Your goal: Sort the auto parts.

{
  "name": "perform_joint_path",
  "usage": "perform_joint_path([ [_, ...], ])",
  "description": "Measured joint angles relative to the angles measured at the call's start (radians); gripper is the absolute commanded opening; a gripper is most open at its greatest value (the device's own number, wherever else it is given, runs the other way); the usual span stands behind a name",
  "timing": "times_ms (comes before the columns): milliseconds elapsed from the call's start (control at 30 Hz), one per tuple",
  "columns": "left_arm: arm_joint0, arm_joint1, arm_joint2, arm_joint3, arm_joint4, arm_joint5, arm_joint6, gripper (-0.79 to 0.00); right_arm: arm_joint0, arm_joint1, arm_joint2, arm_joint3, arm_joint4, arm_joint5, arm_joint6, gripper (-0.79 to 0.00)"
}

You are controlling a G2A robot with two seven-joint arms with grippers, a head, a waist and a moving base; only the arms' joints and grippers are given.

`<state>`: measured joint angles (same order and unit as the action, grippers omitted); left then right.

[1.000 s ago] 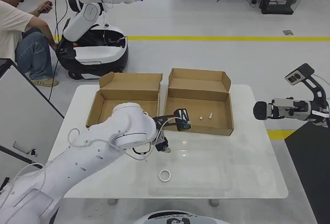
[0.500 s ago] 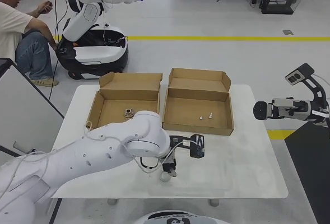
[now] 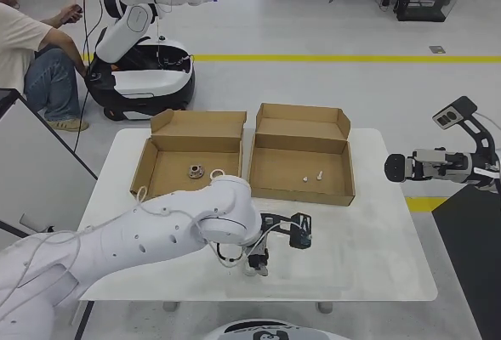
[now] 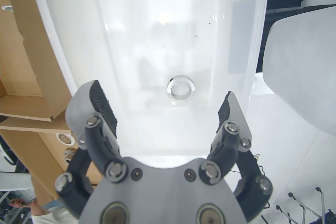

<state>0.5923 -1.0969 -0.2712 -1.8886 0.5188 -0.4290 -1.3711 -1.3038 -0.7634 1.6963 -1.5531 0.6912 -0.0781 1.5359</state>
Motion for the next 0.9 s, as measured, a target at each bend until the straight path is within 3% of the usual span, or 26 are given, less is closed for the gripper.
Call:
perform_joint_path([
  [400,0.031,-0.002,0.025,0.022,0.059,-0.013,0.001,0.000,0.000,0.000,0.000,0.000,0.000,0.000,0.000,0.000],
  [433,0.033,-0.003,0.026,0.024,0.060,-0.013,0.001,-0.022,0.000,0.000,0.000,0.000,0.000,0.000,0.000,0.000],
  [567,0.031,-0.007,0.033,0.031,0.060,-0.012,-0.008,-0.234,0.000,0.000,0.000,0.000,0.000,0.000,0.000,0.000],
  [900,-0.016,-0.018,0.096,0.068,0.041,0.004,-0.024,-0.271,0.000,0.000,0.000,0.000,0.000,0.000,0.000,0.000],
])
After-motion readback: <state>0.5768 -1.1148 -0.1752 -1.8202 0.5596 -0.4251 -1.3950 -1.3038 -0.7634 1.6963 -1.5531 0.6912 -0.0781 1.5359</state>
